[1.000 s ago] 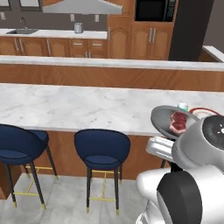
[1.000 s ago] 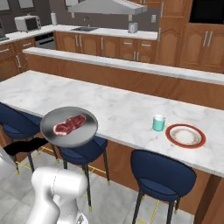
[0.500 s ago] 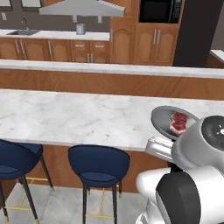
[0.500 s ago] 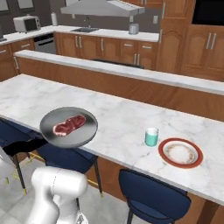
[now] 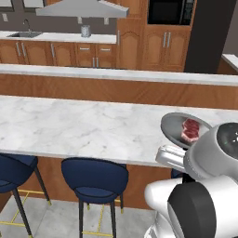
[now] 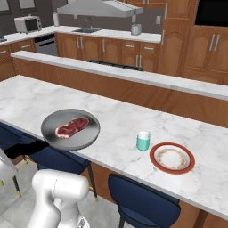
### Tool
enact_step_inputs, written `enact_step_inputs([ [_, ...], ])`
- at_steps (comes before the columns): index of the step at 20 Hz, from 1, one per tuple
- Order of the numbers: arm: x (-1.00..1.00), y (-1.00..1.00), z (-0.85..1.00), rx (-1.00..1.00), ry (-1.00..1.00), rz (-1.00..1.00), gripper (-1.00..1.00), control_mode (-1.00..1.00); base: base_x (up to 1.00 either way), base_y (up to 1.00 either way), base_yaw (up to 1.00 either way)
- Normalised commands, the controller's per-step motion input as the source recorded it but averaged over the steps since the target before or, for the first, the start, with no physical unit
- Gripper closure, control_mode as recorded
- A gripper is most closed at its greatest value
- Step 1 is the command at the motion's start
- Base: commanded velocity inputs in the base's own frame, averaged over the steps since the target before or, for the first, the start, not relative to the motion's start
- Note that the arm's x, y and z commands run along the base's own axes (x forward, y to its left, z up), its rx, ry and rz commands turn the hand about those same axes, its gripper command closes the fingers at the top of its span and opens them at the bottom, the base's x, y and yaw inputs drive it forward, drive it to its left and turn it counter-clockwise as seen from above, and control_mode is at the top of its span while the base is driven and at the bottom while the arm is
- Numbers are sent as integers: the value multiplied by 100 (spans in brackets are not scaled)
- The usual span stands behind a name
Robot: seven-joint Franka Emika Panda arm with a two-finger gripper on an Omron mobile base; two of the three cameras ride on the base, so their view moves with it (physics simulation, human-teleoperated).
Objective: Pick up the pan with the steak in it and place it on the dining table. Then place the steak on the plate.
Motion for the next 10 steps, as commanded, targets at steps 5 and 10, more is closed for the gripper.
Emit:
enact_step_inputs([
  [5,3,0,-1,0,1,0,100,-100,0,0,0],
  [10,50,-24,-21,0,6,0,100,-100,0,0,0],
])
